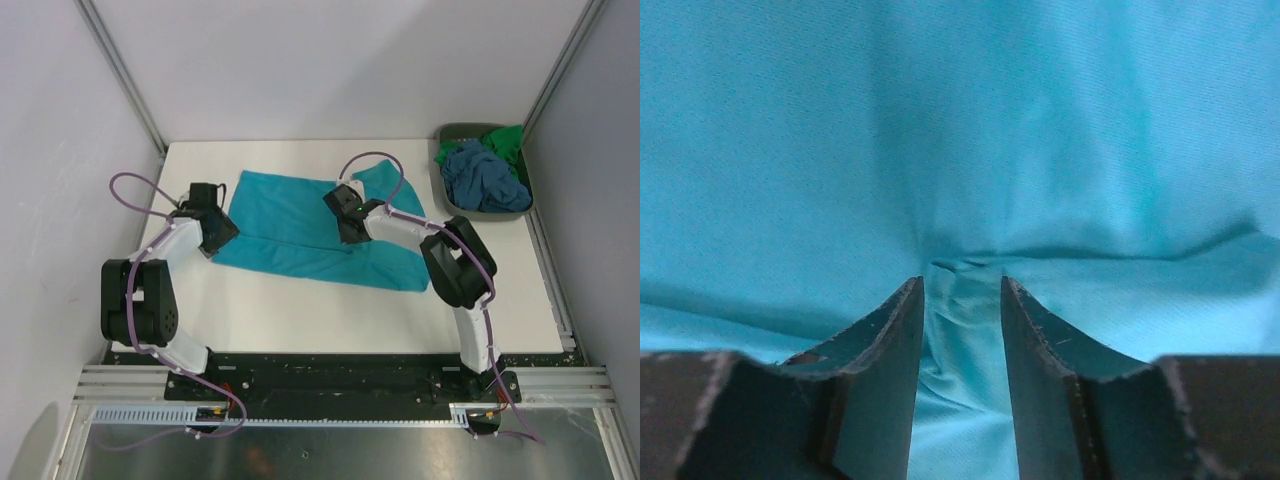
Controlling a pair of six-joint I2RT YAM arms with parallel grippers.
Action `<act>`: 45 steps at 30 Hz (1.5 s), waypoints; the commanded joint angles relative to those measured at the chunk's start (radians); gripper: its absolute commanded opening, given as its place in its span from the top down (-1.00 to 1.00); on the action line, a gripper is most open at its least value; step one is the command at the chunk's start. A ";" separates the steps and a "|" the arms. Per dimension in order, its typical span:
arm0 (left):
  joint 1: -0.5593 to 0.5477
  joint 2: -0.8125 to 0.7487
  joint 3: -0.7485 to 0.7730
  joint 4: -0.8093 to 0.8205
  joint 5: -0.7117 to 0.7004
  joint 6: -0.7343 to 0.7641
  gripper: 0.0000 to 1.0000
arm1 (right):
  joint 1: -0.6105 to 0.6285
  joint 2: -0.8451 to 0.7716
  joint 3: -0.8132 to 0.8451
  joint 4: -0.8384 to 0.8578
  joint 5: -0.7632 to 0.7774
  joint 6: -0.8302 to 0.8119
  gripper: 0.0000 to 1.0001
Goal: Fold and stack the t-shirts
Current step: Fold the flattened tshirt in 1/3 of the way, then grap the side of the flattened tshirt furthest away from the robot with both arms
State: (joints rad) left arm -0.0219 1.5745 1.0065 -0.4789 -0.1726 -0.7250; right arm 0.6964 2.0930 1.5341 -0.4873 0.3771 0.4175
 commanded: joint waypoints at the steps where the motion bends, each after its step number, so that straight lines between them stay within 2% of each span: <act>1: 0.033 -0.042 -0.035 0.018 -0.030 -0.011 -0.23 | -0.021 -0.160 -0.044 0.004 0.025 0.015 0.13; 6: 0.083 -0.104 -0.085 0.018 -0.062 -0.032 -0.12 | -0.047 -0.334 -0.152 -0.053 0.016 0.089 0.13; 10: 0.098 -0.105 -0.105 0.018 -0.054 -0.044 -0.09 | -0.057 -0.470 -0.309 -0.081 -0.011 0.165 0.24; 16: 0.105 -0.060 -0.109 0.019 -0.047 -0.065 -0.05 | -0.117 -0.695 -0.552 -0.079 -0.082 0.232 0.34; 24: 0.105 -0.002 -0.103 0.031 -0.051 -0.081 -0.05 | -0.210 -0.903 -0.737 -0.104 -0.139 0.254 0.33; 28: 0.106 0.026 -0.108 0.045 -0.062 -0.083 -0.02 | -0.236 -0.949 -0.791 -0.105 -0.166 0.259 0.23; 34: 0.106 0.038 -0.121 0.055 -0.096 -0.082 0.14 | -0.264 -0.977 -0.846 -0.092 -0.194 0.264 0.15; 41: 0.106 0.052 -0.115 0.061 -0.106 -0.080 0.53 | -0.328 -0.960 -0.894 -0.022 -0.248 0.251 0.13; 45: 0.106 0.058 -0.117 0.062 -0.107 -0.076 0.67 | -0.337 -0.931 -0.902 0.017 -0.282 0.255 0.13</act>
State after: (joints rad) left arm 0.0772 1.6222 0.8951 -0.4301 -0.2348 -0.7940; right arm 0.3698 1.1431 0.6369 -0.5438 0.1402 0.6628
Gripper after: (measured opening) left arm 0.197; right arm 0.435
